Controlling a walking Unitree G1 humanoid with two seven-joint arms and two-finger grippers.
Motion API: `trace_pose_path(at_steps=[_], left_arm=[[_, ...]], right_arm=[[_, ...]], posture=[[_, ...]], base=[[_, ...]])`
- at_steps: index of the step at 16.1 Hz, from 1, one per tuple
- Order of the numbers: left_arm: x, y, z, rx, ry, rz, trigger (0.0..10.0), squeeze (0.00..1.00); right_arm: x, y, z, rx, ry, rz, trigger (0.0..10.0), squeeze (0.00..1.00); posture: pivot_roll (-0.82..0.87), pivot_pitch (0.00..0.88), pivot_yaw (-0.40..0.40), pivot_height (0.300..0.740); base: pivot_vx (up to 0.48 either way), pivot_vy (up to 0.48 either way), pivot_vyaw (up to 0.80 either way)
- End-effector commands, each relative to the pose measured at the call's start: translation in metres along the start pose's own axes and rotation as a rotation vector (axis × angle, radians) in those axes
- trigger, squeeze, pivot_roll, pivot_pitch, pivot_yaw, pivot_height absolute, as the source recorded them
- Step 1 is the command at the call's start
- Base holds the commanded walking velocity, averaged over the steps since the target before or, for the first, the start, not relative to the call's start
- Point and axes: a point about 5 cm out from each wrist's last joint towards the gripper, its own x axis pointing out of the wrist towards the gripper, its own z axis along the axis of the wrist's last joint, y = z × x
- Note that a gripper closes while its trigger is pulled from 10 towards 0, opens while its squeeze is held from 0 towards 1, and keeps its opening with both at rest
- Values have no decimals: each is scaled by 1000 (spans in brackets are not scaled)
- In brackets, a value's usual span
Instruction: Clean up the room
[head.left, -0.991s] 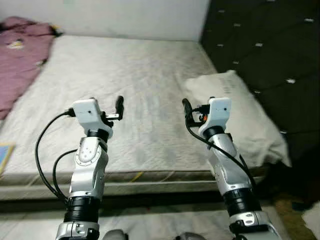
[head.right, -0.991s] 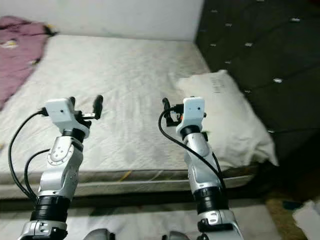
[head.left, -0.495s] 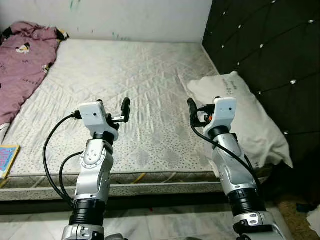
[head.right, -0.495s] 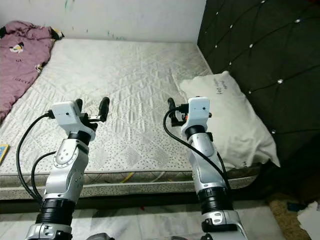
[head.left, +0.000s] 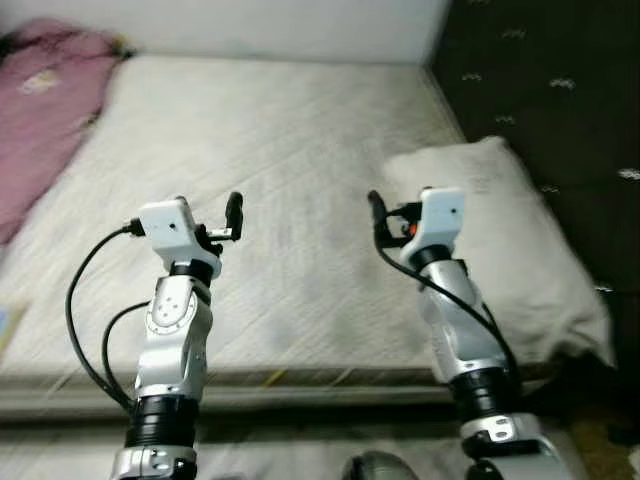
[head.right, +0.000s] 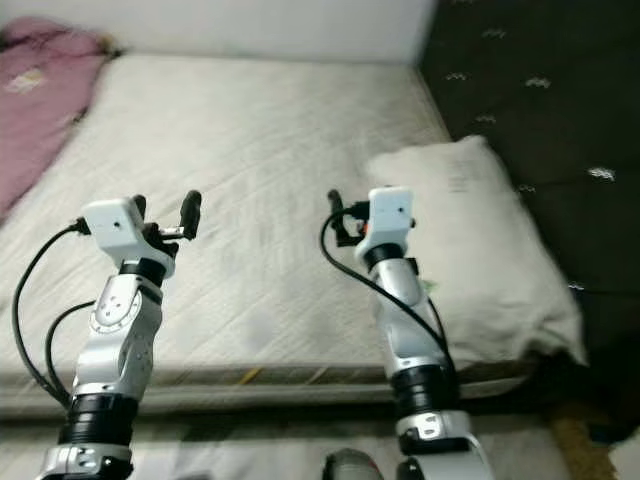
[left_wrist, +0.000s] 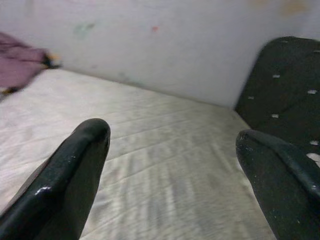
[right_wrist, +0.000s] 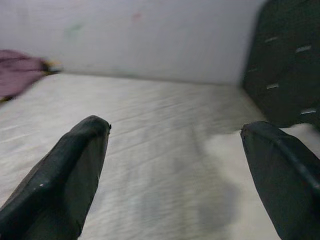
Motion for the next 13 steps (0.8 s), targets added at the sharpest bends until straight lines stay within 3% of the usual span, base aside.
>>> trace_pose_path(at_steps=[1,6,13], left_arm=[[-1,-6,-4,8,21,-3,10000,0],[0,-6,-4,2,28,-9,10000,0],[-2,-7,-6,4,35,-16,10000,0]], right_arm=[[-2,-7,-4,2,16,-25,10000,0],[-1,-8,-5,1,19,-27,10000,0],[-2,-6,-8,-7,26,-14,10000,0]], posture=[[-16,3,-27,740],[-15,0,-25,740],[-13,0,-26,740]], base=[[0,0,0],[0,0,0],[0,480,0]])
